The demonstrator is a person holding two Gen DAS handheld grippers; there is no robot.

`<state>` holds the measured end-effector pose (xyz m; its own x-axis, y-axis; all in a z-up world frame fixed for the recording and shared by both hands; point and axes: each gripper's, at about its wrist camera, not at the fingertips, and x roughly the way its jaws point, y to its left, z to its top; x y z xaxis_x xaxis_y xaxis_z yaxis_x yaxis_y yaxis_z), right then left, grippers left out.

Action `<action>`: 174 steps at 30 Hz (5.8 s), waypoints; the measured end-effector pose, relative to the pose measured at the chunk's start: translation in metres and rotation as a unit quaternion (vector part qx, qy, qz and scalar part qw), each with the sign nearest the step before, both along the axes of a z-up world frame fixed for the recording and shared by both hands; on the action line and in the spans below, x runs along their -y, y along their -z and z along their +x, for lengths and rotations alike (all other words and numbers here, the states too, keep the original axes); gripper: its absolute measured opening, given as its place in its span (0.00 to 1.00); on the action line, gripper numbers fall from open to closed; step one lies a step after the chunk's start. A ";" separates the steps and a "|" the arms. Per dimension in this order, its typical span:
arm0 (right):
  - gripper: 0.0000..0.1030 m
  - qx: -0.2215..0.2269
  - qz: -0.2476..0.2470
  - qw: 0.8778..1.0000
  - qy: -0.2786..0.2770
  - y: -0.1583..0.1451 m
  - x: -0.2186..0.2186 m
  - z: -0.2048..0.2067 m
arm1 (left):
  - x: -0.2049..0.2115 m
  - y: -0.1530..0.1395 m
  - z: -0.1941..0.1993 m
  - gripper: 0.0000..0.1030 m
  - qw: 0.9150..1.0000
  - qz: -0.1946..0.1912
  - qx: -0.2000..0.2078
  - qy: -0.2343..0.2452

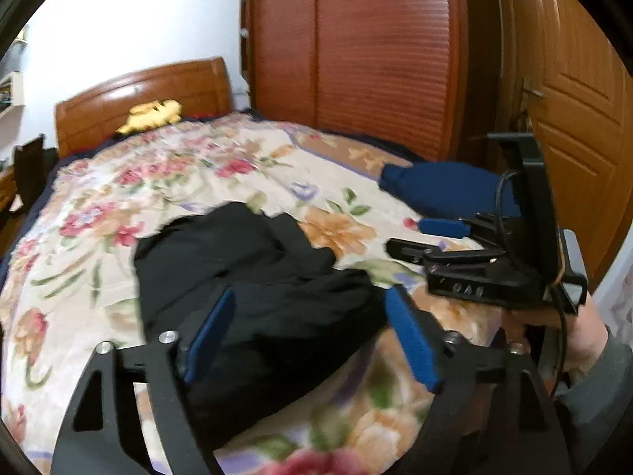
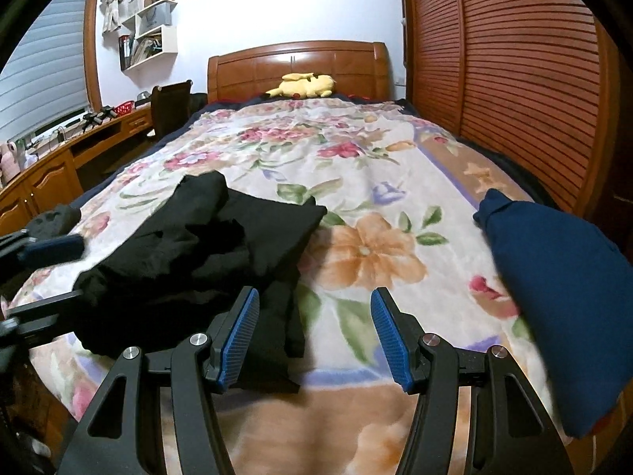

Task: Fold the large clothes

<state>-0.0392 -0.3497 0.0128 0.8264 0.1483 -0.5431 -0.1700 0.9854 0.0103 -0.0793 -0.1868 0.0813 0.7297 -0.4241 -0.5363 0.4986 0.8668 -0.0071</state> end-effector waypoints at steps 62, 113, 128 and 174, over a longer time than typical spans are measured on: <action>0.12 0.030 -0.032 0.994 -0.096 -0.004 -0.091 0.014 | -0.163 0.077 -0.034 0.78 0.987 0.000 -0.014 -0.159; 0.48 -0.049 -0.048 0.985 -0.157 0.051 -0.134 0.020 | -0.174 0.082 -0.013 0.78 0.993 -0.035 -0.025 -0.107; 0.48 0.004 -0.079 0.992 -0.102 0.011 -0.101 -0.034 | -0.174 0.069 -0.013 0.78 0.994 -0.044 -0.010 -0.103; 0.58 -0.073 -0.037 0.995 -0.054 0.069 -0.015 -0.011 | -0.093 0.103 0.254 0.78 0.990 0.013 -0.082 -0.114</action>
